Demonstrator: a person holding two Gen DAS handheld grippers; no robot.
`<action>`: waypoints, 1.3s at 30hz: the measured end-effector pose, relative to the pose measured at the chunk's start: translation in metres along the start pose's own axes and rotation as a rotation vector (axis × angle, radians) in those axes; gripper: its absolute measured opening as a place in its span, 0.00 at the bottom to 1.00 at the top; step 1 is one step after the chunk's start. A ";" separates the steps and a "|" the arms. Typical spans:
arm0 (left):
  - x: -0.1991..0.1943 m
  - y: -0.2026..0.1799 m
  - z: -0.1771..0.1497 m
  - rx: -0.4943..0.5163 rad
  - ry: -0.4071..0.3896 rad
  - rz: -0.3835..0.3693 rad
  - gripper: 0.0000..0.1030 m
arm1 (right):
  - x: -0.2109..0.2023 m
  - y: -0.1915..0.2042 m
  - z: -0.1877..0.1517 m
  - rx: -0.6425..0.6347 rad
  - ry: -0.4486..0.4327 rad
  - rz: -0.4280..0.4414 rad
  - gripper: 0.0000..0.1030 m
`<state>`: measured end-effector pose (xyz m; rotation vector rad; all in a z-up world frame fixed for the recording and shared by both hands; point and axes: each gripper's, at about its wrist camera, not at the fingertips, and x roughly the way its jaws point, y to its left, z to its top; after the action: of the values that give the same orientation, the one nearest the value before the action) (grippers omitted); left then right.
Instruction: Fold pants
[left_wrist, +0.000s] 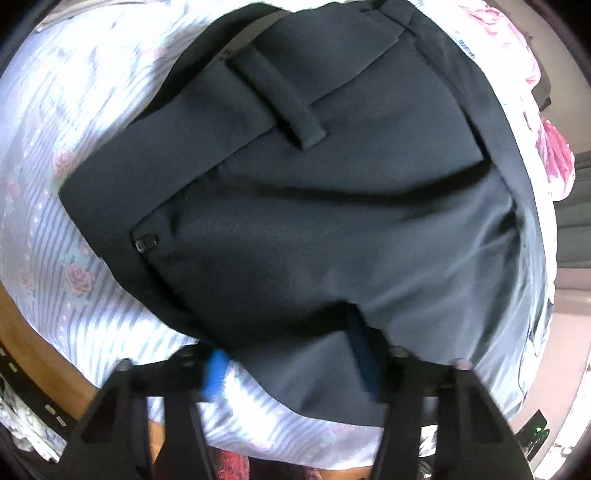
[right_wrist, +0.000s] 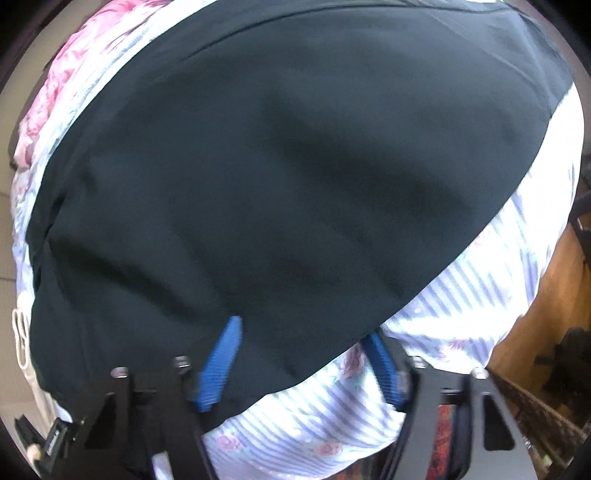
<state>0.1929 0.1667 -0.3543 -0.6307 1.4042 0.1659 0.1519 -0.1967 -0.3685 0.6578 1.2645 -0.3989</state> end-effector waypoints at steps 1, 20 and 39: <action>-0.002 0.000 0.000 0.006 -0.004 0.003 0.31 | -0.002 0.002 0.001 -0.014 -0.001 -0.004 0.35; -0.129 -0.013 -0.009 0.173 -0.128 0.023 0.08 | -0.125 0.074 0.039 -0.365 -0.026 0.037 0.05; -0.184 -0.116 0.044 0.223 -0.297 0.022 0.06 | -0.187 0.076 0.095 -0.400 -0.082 0.144 0.05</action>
<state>0.2515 0.1399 -0.1416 -0.3873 1.1232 0.1129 0.2188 -0.2157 -0.1565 0.3835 1.1668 -0.0488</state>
